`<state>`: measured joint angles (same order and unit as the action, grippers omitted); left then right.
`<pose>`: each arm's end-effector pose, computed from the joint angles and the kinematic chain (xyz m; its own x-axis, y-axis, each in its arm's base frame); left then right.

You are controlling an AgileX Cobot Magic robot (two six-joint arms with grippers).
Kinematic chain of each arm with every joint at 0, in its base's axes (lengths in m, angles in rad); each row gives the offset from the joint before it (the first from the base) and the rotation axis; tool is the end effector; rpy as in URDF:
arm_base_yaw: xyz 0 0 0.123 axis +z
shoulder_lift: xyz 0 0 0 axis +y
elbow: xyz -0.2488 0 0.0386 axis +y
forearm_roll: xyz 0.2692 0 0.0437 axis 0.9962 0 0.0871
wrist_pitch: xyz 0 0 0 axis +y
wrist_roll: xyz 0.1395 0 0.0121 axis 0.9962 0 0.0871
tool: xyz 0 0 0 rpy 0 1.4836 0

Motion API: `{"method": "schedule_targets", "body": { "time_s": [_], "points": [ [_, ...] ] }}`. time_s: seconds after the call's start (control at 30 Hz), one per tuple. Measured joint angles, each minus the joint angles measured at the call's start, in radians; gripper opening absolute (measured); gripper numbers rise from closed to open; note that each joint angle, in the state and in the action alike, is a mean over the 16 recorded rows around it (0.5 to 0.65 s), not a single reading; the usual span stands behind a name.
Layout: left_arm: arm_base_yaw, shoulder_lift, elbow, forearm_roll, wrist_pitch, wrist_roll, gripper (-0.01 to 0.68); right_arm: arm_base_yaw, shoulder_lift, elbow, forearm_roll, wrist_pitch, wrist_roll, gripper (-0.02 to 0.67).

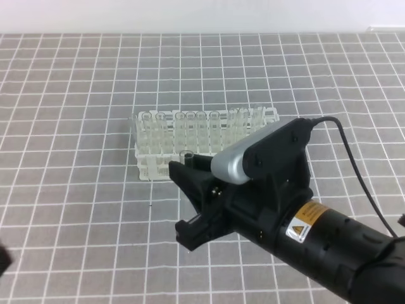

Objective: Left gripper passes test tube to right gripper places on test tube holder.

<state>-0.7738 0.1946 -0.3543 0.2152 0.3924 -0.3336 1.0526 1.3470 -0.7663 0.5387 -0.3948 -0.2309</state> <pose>0.1227 -0.1039 0.2757 -0.1826 -0.0082 -0.9832 0.6198 0.7753 -0.1216 0.2058 0.3053 0.2424 -0.2750 0.0518 -0.9600 -0.7070 0.6658 0.2384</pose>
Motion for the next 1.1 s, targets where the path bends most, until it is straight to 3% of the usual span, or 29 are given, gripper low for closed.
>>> {"method": "schedule_targets", "body": {
  "time_s": [0.2,0.63,1.1],
  "points": [
    [0.0,-0.161,0.066,-0.024,0.028,-0.001,0.0,-0.003,-0.005,0.009,0.04,0.009,-0.045,0.104],
    [0.0,-0.206,0.329,-0.097,-0.206,-0.031,0.0,-0.017,-0.008,0.009,0.076,0.025,-0.11,0.104],
    [0.0,-0.207,0.366,-0.124,-0.22,-0.071,0.0,-0.098,-0.01,0.009,0.083,0.035,-0.147,0.104]
  ]
}}
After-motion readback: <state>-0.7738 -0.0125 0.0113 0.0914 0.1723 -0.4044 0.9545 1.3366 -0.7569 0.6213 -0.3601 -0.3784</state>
